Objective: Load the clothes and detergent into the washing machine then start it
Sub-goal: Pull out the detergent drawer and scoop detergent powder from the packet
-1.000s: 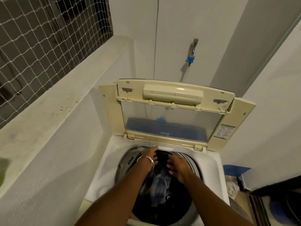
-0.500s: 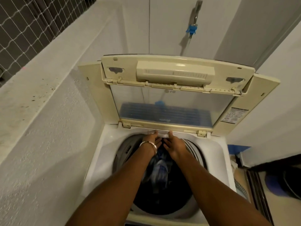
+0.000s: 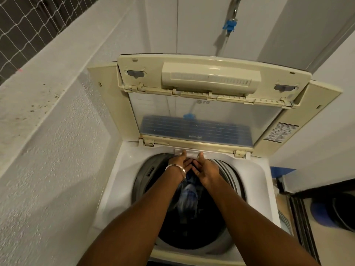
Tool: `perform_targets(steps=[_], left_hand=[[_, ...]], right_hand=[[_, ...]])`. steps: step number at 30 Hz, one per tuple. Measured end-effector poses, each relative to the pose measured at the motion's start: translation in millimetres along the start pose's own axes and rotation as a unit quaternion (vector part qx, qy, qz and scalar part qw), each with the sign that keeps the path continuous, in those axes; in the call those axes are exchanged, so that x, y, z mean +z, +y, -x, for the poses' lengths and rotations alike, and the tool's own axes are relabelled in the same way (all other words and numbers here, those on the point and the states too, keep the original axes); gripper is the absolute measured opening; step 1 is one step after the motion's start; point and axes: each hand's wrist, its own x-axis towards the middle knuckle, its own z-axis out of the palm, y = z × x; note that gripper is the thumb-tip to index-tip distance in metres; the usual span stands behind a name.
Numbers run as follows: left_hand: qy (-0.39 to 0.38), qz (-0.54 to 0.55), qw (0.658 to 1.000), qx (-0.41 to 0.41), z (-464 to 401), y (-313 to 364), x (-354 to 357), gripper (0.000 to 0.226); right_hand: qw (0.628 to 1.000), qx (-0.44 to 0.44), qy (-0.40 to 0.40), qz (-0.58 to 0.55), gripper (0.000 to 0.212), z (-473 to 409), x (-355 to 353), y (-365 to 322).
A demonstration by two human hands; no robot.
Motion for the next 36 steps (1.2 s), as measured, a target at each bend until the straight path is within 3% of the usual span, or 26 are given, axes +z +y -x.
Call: perform_targets(steps=[7,15,23,25,29,36], left_hand=[[0.050,0.061,0.996,0.041,5.7,0.7,8.9,0.051],[0.073,0.007,0.996,0.043,0.6,1.7,7.7,0.057],[0.007,0.067,0.996,0.053,2.5,-10.0,-8.1,0.050],[-0.006,0.070,0.996,0.047,6.7,-13.8,-11.8,0.047],[0.015,0.065,0.997,0.042,8.5,-13.9,-13.7,0.050],[0.027,0.046,0.996,0.065,22.0,-10.4,-15.9,0.052]], right_hand=[[0.999,0.013,0.020,-0.040,0.015,-7.3,1.5,4.4],[0.992,-0.047,0.051,-0.105,0.022,-8.4,9.2,25.2],[0.996,-0.049,0.011,-0.079,0.017,8.6,0.0,24.3],[0.997,-0.039,-0.020,-0.067,0.020,13.9,-8.2,25.7],[0.998,-0.044,-0.032,-0.039,0.052,20.1,-19.1,16.0],[0.999,-0.045,-0.016,-0.020,0.042,41.0,-25.8,7.8]])
